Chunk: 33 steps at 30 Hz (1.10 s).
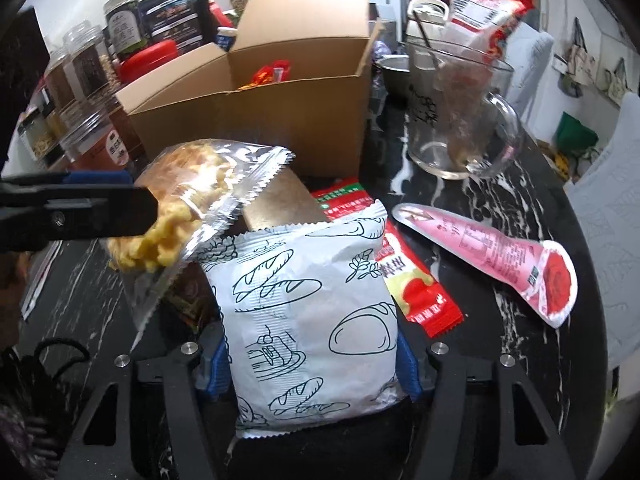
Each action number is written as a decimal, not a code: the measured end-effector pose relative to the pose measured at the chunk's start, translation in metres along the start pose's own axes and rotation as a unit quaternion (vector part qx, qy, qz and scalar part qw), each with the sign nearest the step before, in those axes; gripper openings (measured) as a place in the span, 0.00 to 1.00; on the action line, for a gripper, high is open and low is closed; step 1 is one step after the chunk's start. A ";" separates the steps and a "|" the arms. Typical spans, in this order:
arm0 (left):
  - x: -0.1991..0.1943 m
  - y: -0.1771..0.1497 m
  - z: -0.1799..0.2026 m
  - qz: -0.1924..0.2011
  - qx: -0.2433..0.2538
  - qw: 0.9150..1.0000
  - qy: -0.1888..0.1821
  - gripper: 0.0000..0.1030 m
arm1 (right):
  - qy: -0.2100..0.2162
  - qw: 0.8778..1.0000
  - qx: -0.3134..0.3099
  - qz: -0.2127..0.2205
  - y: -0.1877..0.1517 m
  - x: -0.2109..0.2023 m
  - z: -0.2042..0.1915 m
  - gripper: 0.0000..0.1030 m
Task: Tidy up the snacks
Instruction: 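Grasp the clear bag of yellow waffle snacks with the left gripper while the right holds the white bag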
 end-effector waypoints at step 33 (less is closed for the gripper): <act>0.033 -0.013 0.010 -0.006 0.034 0.997 0.074 0.92 | -0.008 0.998 0.068 -0.006 -0.011 -0.012 0.021 0.63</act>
Point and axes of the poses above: each gripper's, at about its wrist camera, not at the fingertips, and x roughly the way its jaws point, z to its right, y to its top, the point moved 1 cm from there along x, roughly the way its jaws point, and after that the axes turned 7 degrees about -x, right-handed, at the moved point
